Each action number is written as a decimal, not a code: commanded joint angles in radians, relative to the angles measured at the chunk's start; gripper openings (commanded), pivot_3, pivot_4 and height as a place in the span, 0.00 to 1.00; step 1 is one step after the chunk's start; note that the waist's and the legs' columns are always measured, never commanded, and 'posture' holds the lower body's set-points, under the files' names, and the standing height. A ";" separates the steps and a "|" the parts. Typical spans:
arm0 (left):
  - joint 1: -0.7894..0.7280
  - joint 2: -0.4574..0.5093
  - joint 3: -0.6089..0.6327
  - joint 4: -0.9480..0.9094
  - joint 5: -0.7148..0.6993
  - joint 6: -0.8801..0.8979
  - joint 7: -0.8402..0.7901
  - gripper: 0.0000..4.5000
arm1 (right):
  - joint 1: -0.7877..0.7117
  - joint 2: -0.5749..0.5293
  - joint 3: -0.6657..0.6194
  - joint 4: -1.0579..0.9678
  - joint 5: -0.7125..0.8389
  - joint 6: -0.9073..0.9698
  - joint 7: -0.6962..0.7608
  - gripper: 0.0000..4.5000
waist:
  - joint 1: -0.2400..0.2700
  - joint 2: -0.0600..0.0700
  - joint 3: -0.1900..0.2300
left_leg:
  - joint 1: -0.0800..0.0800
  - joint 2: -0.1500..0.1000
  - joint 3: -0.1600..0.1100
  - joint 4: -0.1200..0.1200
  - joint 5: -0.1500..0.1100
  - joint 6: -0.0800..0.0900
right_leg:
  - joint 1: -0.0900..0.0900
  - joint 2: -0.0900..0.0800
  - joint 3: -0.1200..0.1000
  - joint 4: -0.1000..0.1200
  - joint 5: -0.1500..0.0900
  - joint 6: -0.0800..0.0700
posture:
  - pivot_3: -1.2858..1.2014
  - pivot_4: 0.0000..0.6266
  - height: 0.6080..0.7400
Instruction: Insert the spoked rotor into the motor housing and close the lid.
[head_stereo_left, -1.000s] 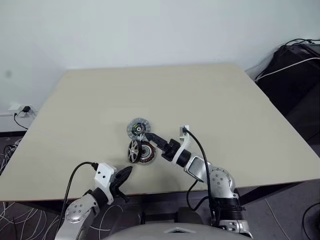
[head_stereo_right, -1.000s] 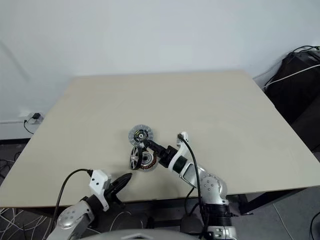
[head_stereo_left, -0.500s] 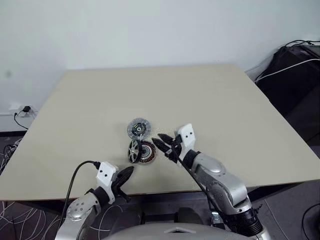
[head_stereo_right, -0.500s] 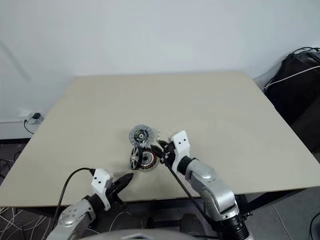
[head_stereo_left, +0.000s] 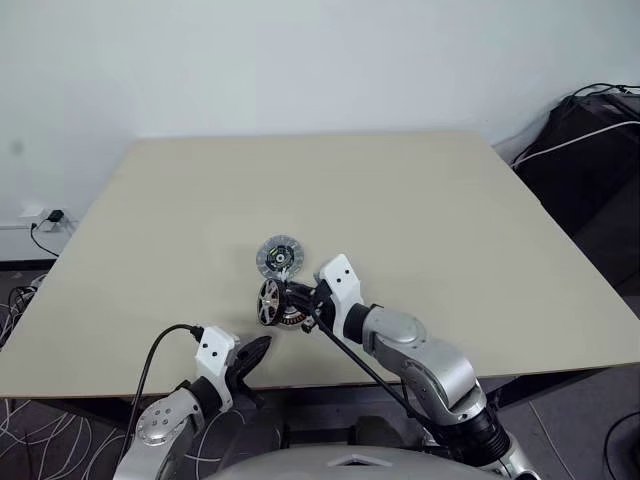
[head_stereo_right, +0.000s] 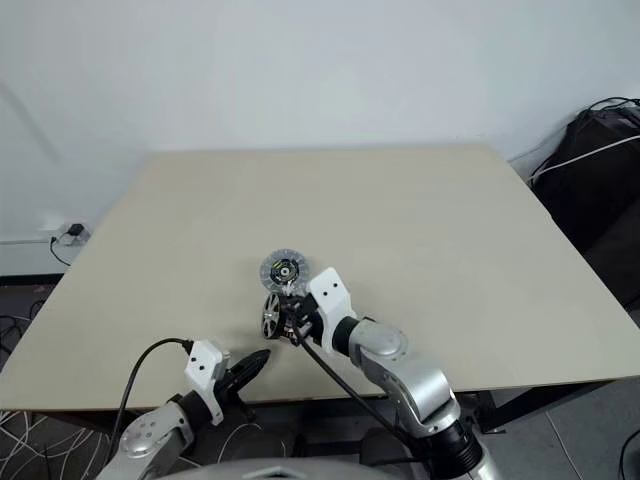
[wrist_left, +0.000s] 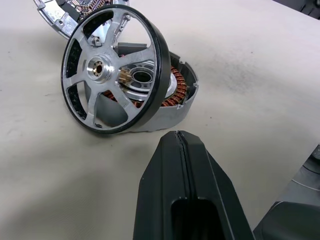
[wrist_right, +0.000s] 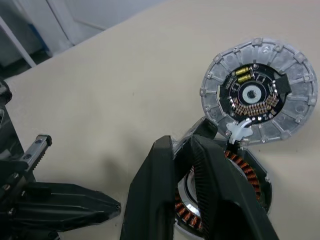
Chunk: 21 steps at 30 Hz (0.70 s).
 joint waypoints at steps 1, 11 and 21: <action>-0.004 -0.003 0.002 -0.043 -0.010 -0.009 0.005 0.00 | -0.037 0.055 -0.032 -0.009 0.030 0.073 -0.033 0.40 | 0.000 0.000 0.000 | 0.000 0.000 0.000 0.000 0.000 0.000 | 0.000 0.000 0.000 0.000 0.000 0.000 | 0.52 0.00 1.00; -0.015 0.001 0.006 -0.056 -0.015 0.011 0.014 0.00 | -0.080 0.216 -0.196 0.007 0.139 0.397 -0.141 0.84 | -0.001 0.000 0.000 | 0.000 0.000 0.000 0.000 0.000 0.000 | 0.000 0.001 0.000 0.001 0.000 0.000 | 0.52 0.00 1.00; -0.011 -0.002 0.002 -0.045 -0.012 -0.003 0.011 0.00 | -0.113 0.258 -0.218 0.073 0.151 0.477 -0.181 0.84 | -0.004 0.001 0.000 | 0.000 0.000 0.000 -0.001 0.000 0.000 | -0.001 0.001 0.000 0.001 0.000 0.000 | 0.52 0.00 1.00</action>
